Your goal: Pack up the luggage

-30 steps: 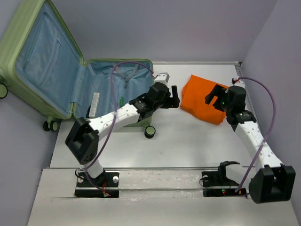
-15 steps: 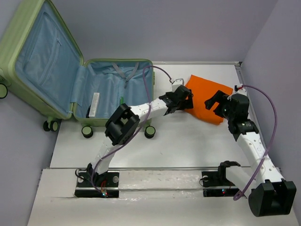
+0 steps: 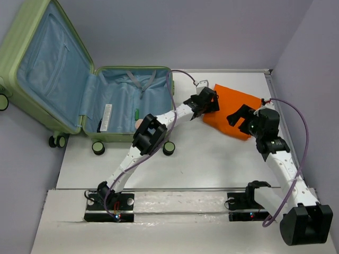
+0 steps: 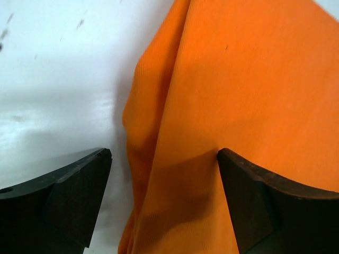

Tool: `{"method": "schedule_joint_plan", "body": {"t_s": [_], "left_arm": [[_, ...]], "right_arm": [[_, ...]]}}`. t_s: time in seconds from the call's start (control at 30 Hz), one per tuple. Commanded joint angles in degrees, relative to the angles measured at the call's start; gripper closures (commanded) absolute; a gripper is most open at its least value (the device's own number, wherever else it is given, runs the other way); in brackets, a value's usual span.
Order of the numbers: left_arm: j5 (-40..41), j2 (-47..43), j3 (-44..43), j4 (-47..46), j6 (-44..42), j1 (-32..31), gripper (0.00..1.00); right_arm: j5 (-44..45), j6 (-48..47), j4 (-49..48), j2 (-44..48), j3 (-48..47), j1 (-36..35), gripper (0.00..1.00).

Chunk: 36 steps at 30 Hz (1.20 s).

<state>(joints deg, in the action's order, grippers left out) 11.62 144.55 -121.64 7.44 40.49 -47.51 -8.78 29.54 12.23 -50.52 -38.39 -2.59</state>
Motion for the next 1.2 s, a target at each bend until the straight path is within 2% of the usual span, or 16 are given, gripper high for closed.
{"method": "schedule_joint_plan", "body": {"t_s": [0.0, 0.07, 0.1, 0.2, 0.23, 0.3, 0.37, 0.4, 0.5, 0.6, 0.77, 0.9, 1.1, 1.17], "left_arm": [[-3.08, 5.73, -7.62, 1.96, -1.73, 0.31, 0.16], [-4.76, 6.53, -7.38, 1.00, -0.94, 0.31, 0.29], [-4.50, 6.10, -5.99, 0.56, -0.59, 0.31, 0.50], [-8.95, 2.76, 1.29, -7.06, 1.25, 1.18, 0.71], [-9.94, 2.49, 1.76, -8.22, 1.52, 1.45, 0.76], [-11.35, 2.23, 2.20, -8.32, 0.39, 1.63, 0.94], [-13.37, 0.39, 3.86, -8.41, -0.67, 2.07, 0.94], [-13.55, -0.49, 6.31, -8.84, -1.28, 2.24, 0.94], [-14.25, -3.74, 11.67, -10.43, -3.57, 3.12, 0.94], [-14.87, -4.80, 13.10, -10.96, -5.68, 3.47, 0.94], [-18.73, -4.10, 13.27, -11.66, -6.13, 3.47, 0.94], [-19.61, -4.01, 13.72, -12.28, -6.12, 3.47, 0.94], [-22.51, -2.96, 12.75, -13.24, -4.90, 3.30, 0.94], [-22.78, -2.96, 12.75, -13.24, -4.89, 3.12, 0.94]], "right_arm": [[3.31, 1.66, -4.32, -2.55, 0.60, 0.39, 0.03], [5.96, 2.10, -4.75, -5.88, -0.45, 1.79, 0.00], [6.31, 2.97, -5.19, -7.38, -0.72, 2.93, 0.00], [1.06, 5.69, -8.52, -12.75, -2.13, 10.31, 0.00], [0.87, 6.31, -9.23, -13.89, -2.39, 12.06, 0.00], [1.47, 7.02, -9.76, -16.88, -3.18, 17.25, 0.00], [2.01, 7.20, -10.73, -18.90, -3.27, 20.33, 0.00], [0.62, 6.94, -10.73, -21.78, -3.44, 23.82, 0.00], [-2.64, 6.76, -11.52, -26.98, -3.36, 27.80, 0.00], [-6.41, 6.15, -14.25, -34.01, -3.79, 28.34, 0.00], [-19.77, 7.20, -17.59, -47.70, -8.27, 28.34, 0.00], [-26.99, 10.18, -22.77, -53.53, -8.10, 26.68, 0.07], [-29.98, 11.06, -24.62, -58.37, -10.91, 17.55, 0.16], [-29.98, 12.20, -26.63, -58.46, -10.39, 17.00, 0.32]]}}
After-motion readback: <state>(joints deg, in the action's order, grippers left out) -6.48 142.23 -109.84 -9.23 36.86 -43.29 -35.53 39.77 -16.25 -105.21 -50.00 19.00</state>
